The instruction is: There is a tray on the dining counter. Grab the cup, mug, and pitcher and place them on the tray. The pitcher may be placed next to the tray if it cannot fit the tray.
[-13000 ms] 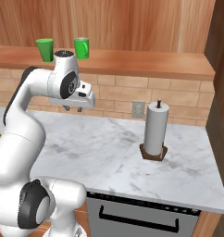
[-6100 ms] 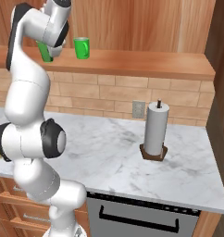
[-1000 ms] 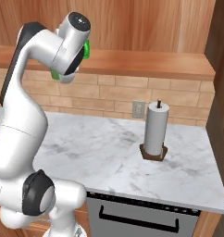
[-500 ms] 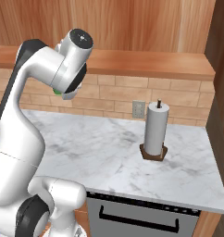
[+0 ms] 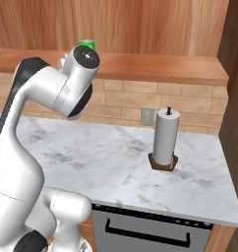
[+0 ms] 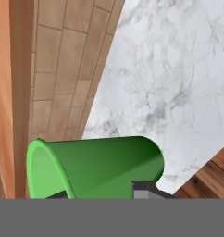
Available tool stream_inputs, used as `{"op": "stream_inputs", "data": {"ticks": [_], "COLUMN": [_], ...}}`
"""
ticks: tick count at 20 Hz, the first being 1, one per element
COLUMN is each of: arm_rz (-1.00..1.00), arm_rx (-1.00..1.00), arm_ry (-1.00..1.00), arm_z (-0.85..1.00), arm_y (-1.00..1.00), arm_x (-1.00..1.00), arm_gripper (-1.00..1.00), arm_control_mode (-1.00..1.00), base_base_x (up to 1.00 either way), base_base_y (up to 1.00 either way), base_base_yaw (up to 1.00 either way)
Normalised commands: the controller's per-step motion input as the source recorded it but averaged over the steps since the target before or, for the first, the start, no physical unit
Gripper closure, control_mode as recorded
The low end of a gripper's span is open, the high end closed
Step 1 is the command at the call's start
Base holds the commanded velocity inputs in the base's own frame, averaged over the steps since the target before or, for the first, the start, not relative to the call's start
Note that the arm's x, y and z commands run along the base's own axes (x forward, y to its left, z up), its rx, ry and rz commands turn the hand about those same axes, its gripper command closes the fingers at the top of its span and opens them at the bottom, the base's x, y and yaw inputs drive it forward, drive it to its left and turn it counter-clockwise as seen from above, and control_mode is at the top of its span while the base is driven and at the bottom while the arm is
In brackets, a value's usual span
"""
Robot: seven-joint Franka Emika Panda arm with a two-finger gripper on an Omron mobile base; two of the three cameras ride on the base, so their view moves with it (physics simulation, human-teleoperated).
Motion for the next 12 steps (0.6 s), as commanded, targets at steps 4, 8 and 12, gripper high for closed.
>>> {"op": "stream_inputs", "data": {"ticks": [4,8,12], "arm_rz": [0.0,0.0,0.0], "arm_rx": [0.0,0.0,0.0], "arm_ry": [0.0,0.0,0.0], "arm_z": [-0.12,-0.17,-0.17], "arm_y": [-0.02,0.0,0.0], "arm_x": [-0.32,-0.12,-0.16], "arm_gripper": [1.0,1.0,1.0], "arm_control_mode": [-1.0,-1.0,-1.0], "base_base_x": [0.0,0.0,0.0], "base_base_y": [0.0,0.0,0.0], "base_base_yaw": [0.0,0.0,0.0]}}
